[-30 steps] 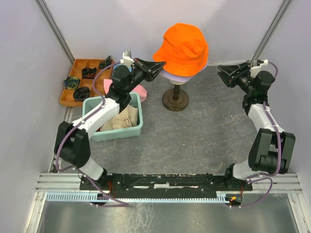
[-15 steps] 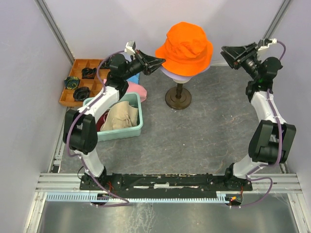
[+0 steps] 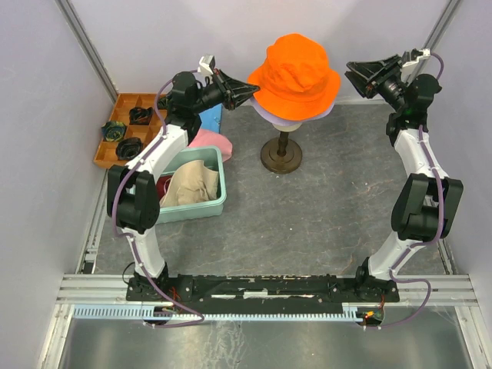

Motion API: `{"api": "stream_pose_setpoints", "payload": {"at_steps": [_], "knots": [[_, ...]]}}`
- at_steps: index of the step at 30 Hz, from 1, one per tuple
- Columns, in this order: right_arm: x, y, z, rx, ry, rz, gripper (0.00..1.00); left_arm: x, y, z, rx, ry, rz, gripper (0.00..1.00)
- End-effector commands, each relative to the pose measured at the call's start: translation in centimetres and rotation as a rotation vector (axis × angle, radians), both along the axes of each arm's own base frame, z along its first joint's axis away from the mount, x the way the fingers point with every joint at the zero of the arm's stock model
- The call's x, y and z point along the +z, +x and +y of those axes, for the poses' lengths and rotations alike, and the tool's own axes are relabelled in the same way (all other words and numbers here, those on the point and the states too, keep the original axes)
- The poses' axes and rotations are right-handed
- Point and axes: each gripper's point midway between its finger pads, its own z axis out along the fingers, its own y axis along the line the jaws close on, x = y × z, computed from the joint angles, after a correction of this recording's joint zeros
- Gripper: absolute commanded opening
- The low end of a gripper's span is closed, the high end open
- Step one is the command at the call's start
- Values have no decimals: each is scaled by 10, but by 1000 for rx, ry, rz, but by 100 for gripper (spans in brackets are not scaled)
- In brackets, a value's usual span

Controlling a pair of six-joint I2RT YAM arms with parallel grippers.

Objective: Stack the hats
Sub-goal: Adjust the hat on the hat stand.

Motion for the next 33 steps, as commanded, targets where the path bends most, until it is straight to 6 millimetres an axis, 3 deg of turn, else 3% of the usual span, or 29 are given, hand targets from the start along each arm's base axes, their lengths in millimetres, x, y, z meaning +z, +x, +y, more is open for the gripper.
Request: {"api": "stream_pose_setpoints", "payload": {"at_steps": [1, 12, 20, 33], "knots": [[10, -7, 13, 27, -37, -39, 56, 1, 8, -2, -8, 17, 3, 3], [2, -6, 21, 43, -28, -10, 58, 1, 11, -3, -6, 17, 4, 3], [-4, -17, 29, 60, -22, 11, 58, -1, 12, -2, -4, 11, 6, 3], [20, -33, 45, 98, -4, -27, 58, -4, 16, -2, 5, 5, 15, 3]]}}
